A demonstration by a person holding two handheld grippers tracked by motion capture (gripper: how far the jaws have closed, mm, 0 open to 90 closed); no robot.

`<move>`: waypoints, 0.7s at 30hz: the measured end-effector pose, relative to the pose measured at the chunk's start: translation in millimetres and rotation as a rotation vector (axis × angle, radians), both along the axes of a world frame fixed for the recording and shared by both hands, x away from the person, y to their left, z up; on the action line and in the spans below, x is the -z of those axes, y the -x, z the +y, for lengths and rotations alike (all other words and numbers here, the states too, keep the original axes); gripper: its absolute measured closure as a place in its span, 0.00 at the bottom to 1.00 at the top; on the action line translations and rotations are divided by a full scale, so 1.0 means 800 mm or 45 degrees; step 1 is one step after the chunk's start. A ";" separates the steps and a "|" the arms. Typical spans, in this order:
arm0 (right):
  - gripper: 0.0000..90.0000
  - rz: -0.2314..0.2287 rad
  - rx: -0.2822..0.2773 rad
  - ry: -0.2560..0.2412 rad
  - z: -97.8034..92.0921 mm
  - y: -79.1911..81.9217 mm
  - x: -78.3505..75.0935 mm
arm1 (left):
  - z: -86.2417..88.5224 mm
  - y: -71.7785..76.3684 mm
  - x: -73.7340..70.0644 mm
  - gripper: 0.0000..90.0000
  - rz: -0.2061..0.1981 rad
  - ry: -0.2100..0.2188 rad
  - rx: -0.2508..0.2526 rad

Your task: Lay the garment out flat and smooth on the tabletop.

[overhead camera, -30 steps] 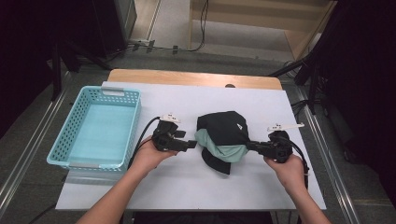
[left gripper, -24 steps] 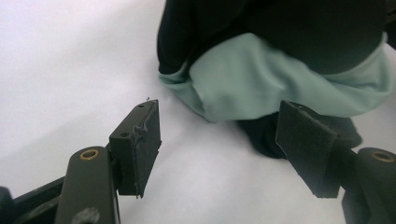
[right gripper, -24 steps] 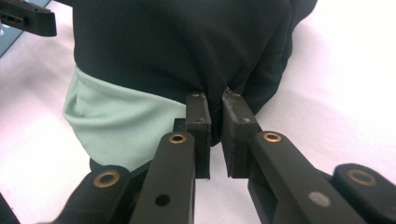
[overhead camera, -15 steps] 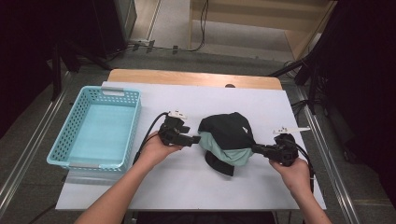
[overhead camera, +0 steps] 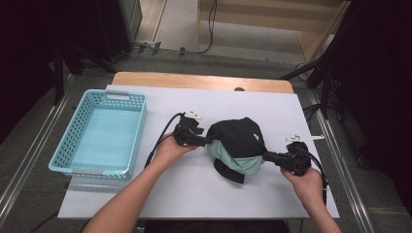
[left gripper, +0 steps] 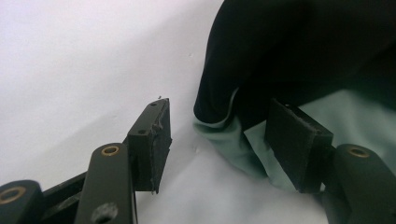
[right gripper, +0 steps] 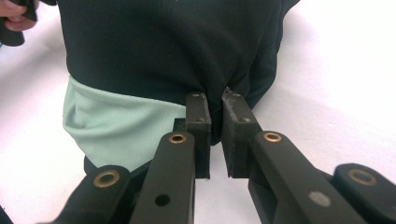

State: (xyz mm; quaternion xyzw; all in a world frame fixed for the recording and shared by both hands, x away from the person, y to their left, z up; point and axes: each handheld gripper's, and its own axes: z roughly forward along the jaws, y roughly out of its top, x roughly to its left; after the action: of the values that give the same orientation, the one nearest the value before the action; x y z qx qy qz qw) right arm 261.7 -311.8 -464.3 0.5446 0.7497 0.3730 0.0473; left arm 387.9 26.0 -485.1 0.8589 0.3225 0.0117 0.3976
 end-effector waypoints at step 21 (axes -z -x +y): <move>0.89 0.014 0.021 -0.011 -0.004 0.002 0.003 | -0.008 -0.012 0.005 0.90 0.133 0.064 -0.009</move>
State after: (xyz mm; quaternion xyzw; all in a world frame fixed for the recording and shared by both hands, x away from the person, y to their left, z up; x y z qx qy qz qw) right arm 260.3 -315.2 -466.9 0.5529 0.7439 0.3727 0.0438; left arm 397.2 20.0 -489.0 0.8470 0.3461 -0.0398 0.4016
